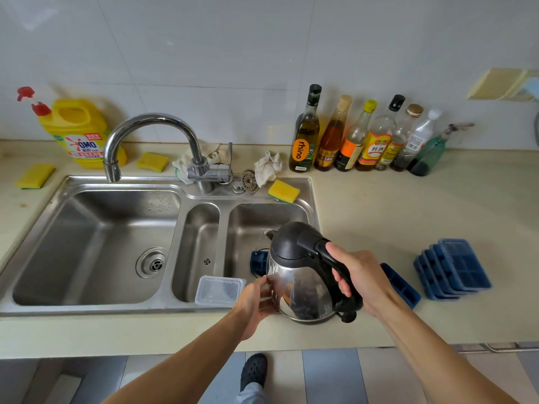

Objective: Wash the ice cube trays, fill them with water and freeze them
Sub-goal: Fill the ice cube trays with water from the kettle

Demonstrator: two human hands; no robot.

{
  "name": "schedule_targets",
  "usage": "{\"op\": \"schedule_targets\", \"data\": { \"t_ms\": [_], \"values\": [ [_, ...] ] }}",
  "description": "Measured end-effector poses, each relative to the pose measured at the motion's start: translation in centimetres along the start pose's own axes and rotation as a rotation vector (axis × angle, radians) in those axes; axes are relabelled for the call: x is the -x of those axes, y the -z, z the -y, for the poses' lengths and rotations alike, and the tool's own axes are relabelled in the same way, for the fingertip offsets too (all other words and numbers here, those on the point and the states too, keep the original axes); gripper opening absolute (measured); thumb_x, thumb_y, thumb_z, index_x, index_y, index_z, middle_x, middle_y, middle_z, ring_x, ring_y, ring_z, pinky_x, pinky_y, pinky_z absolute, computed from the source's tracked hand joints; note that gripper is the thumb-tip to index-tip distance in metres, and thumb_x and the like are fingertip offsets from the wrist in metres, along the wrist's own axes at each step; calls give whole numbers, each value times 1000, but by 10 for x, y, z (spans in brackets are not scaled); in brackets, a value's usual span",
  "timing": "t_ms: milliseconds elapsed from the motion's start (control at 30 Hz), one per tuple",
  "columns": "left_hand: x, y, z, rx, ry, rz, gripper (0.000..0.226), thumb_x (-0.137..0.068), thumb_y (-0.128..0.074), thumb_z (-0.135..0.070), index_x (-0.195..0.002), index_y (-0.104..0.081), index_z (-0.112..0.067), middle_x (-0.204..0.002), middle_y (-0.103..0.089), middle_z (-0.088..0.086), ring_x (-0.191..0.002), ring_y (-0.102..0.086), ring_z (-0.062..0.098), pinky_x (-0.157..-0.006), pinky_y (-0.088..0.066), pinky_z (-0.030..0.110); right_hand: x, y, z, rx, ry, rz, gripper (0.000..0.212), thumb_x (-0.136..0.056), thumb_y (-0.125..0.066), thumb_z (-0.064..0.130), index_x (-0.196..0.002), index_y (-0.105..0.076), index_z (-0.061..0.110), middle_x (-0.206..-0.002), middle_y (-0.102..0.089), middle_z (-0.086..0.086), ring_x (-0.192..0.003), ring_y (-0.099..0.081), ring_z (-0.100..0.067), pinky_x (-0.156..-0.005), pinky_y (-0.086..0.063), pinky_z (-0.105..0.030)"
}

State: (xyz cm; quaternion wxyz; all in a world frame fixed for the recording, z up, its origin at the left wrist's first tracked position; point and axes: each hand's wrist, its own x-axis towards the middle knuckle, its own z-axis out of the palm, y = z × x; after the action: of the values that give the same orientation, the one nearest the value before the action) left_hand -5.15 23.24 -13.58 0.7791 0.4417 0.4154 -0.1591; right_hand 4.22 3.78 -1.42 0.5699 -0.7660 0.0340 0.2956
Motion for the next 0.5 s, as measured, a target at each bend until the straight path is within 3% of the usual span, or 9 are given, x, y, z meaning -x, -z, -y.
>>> {"op": "schedule_targets", "data": {
  "t_ms": [167,367,500],
  "values": [
    [1,0,1,6,1,-10,31,-105,-49,-31,-113,-68,-8,-110,-73,18,-107,-67,35,-96,-56,46,4,2,1,17,20,-14,55,-71,-67,64,-46,-60,16,-52,-54,-5,-42,-44,-19,-49,-39,-29],
    [7,-5,2,26,13,-36,29,-104,-50,-30,-108,-70,-9,-103,-75,16,-104,-68,34,-80,-57,39,10,5,7,36,35,-11,53,-71,-68,63,-48,-61,15,-54,-56,-7,-43,-44,-20,-50,-40,-29],
    [11,-7,2,30,23,-37,26,-104,-51,-30,-107,-69,-11,-104,-73,15,-102,-67,33,-73,-57,36,15,7,7,55,52,-20,56,-82,-67,58,-46,-59,15,-48,-53,-4,-41,-43,-20,-52,-40,-28]
  ]
}}
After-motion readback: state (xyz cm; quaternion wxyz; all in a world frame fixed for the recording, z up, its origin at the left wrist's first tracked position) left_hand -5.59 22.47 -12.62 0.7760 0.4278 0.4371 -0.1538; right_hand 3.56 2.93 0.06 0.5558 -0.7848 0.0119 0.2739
